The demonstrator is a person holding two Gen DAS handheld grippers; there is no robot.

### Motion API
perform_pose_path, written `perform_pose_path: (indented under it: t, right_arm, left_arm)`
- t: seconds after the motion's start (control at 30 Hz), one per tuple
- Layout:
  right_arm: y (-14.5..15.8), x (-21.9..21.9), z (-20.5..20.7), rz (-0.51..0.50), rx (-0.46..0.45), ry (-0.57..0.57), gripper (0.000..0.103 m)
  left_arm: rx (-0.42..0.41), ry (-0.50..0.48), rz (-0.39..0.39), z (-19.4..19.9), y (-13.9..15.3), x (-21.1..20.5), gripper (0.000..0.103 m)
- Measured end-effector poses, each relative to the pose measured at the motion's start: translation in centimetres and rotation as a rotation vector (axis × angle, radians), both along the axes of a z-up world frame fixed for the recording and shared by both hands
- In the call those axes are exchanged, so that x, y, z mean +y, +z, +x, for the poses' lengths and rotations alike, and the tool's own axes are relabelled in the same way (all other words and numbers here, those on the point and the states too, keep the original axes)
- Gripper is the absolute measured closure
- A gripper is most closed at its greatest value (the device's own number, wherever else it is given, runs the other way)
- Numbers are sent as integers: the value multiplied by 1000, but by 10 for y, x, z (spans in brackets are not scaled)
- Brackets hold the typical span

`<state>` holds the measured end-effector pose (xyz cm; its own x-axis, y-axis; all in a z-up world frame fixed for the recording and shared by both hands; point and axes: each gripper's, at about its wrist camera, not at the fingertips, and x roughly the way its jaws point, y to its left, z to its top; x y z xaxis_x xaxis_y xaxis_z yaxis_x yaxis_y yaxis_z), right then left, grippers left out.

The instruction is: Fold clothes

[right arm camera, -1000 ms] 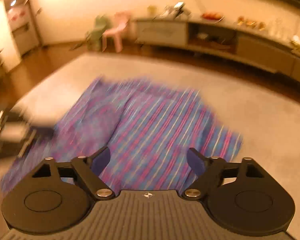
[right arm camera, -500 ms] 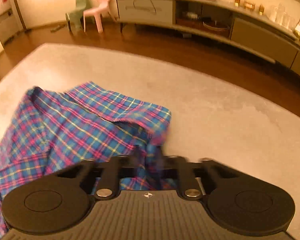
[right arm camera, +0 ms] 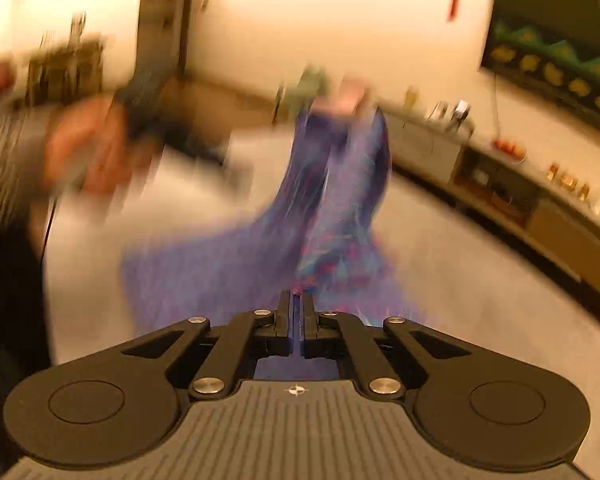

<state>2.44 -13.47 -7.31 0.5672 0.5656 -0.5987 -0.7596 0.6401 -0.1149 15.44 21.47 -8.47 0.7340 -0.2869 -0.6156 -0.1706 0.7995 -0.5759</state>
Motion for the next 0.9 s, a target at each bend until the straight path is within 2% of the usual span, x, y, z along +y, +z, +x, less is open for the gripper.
perform_pose_path:
  t: [0.1,0.2,0.27,0.3,0.33,0.37,0.4,0.43,0.53,0.63,0.73,0.8,0.87,0.9]
  right_arm:
    - [-31,-14,-14,-74,60,-109,102]
    - [-61,-27,-29,-148,120,-219,101]
    - [-44,-23,-34,-60,110,-234,95]
    - [-35,-19,-36,-16,101,-233,81]
    - [-35,-4,-34,-21,78,-215,58]
    - [-35,13,-32,-30,54,-197,46]
    - [-36,29,-30,-38,30,-178,29]
    - [-37,45,-28,-46,6,-160,24]
    - [-40,93,-23,-71,-65,-104,27]
    - [-56,143,-16,-130,-109,-70,32]
    - [-75,176,-2,-198,-138,-96,32]
    - [-80,187,13,-225,-137,-135,35]
    - [-83,195,28,-249,-117,-160,53]
    - [-82,197,31,-266,-116,-156,67]
  left_arm:
    - [28,94,-112,-22,-10,20,86]
    - [52,92,-172,-35,-22,26,85]
    - [55,58,-166,-37,-25,20,84]
    - [53,36,-163,-37,-26,18,83]
    - [52,10,-157,-37,-27,15,81]
    - [52,-19,-135,-36,-27,8,81]
    - [53,-46,-99,-35,-26,-1,80]
    - [54,-73,-62,-34,-25,-10,80]
    - [69,-127,61,-40,-27,-31,80]
    - [110,-165,106,-49,-40,-37,80]
    - [139,-193,137,-54,-48,-41,80]
    - [129,-205,174,-55,-50,-45,82]
    - [123,-214,195,-54,-51,-49,82]
    - [123,-215,197,-54,-51,-50,82]
